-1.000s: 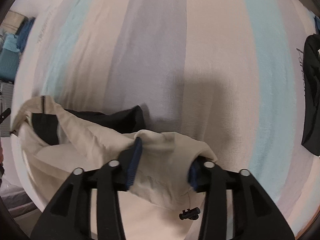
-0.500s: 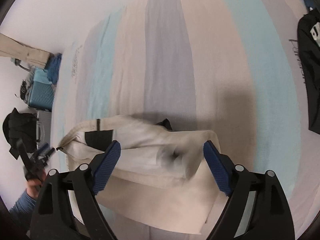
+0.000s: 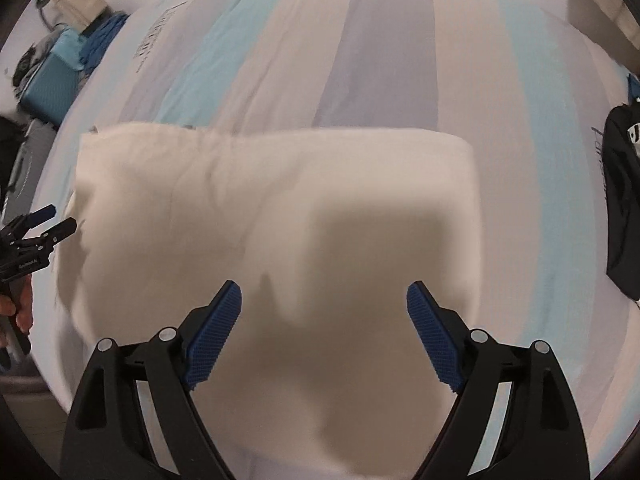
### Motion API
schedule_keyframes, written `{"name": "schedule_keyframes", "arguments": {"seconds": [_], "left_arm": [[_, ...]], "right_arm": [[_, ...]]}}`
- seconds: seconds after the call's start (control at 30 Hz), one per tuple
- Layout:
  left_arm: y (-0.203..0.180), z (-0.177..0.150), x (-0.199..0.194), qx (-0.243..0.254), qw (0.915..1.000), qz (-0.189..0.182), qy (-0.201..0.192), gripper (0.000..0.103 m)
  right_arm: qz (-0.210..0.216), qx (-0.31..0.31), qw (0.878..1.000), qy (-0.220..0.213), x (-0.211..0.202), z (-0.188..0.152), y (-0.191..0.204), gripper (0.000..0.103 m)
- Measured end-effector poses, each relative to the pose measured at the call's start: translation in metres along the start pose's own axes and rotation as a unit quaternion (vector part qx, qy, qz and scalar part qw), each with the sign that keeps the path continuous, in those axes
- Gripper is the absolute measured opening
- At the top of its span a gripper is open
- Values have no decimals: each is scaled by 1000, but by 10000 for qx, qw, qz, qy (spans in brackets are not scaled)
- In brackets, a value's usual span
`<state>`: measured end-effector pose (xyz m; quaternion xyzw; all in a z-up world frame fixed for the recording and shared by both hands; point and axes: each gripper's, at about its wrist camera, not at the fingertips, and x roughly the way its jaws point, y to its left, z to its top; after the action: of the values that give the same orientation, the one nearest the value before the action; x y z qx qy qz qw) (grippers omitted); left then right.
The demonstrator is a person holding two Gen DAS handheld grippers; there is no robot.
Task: Fold large clothes
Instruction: 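Open both tools and release the hem onto the folded jacket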
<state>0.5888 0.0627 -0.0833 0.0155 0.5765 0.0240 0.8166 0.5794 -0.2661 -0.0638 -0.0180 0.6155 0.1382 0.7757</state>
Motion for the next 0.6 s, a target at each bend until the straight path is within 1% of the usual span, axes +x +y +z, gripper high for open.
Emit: {"name": "schedule_keyframes", "arguments": {"seconds": [0.1,0.17,0.2,0.27,0.33,0.4,0.5,0.57,0.6], "left_arm": [[9,16,19,-79,9999,-42,69,95],[17,25,33,-105,9998,-49,183,95],[19,27,40,-97,9995,-113,272,95],[23,29,42,-148,9992,-128,349,95],[21,25,32,-102,9993,-191,294,95],[9,18,17,61,9994,-262,215,95],[-27,-6,-8,206,9977,-592,264,95],[-51,-19,-16,226,9962,-789,305,95],[-68,-26,-20,239,9946,-951,334,95]], "right_arm": [[119,-2,9999,-106,4,4,22,81],[142,-91,9998,-94,9,0,33,81],[145,-101,9998,-58,11,-5,37,81],[82,-80,9999,7,13,-13,35,81],[-15,-19,10000,-10,8,-24,31,81],[-128,103,9999,-18,2,-35,20,81],[-359,354,9987,83,-4,-56,-16,81],[-494,483,9974,185,-3,-69,-37,82],[-520,505,9971,228,-2,-74,-45,82]]}}
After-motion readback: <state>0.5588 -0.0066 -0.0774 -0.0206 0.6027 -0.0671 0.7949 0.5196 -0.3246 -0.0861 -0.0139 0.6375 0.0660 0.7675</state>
